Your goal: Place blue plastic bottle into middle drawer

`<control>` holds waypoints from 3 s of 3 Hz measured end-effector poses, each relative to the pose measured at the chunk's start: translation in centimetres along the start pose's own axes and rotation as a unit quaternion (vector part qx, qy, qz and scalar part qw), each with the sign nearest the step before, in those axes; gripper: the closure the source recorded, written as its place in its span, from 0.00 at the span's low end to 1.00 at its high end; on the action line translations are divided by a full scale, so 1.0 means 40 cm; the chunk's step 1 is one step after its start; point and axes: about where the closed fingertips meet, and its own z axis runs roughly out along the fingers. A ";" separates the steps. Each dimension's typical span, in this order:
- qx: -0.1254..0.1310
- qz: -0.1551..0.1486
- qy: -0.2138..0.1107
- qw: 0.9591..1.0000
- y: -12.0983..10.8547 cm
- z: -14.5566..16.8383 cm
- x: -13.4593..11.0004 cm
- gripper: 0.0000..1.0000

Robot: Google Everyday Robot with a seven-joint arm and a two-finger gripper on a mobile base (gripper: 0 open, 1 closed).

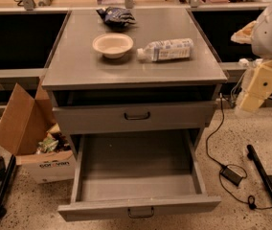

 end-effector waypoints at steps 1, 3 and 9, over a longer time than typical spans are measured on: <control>-0.002 -0.010 -0.057 0.998 -0.096 0.060 0.005 0.00; -0.016 -0.009 -0.133 0.991 -0.194 0.158 -0.014 0.00; 0.030 0.033 -0.249 0.967 -0.542 0.415 -0.244 0.00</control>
Offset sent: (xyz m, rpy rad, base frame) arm 0.1375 -0.0032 -0.0509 0.3920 -0.0622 0.1323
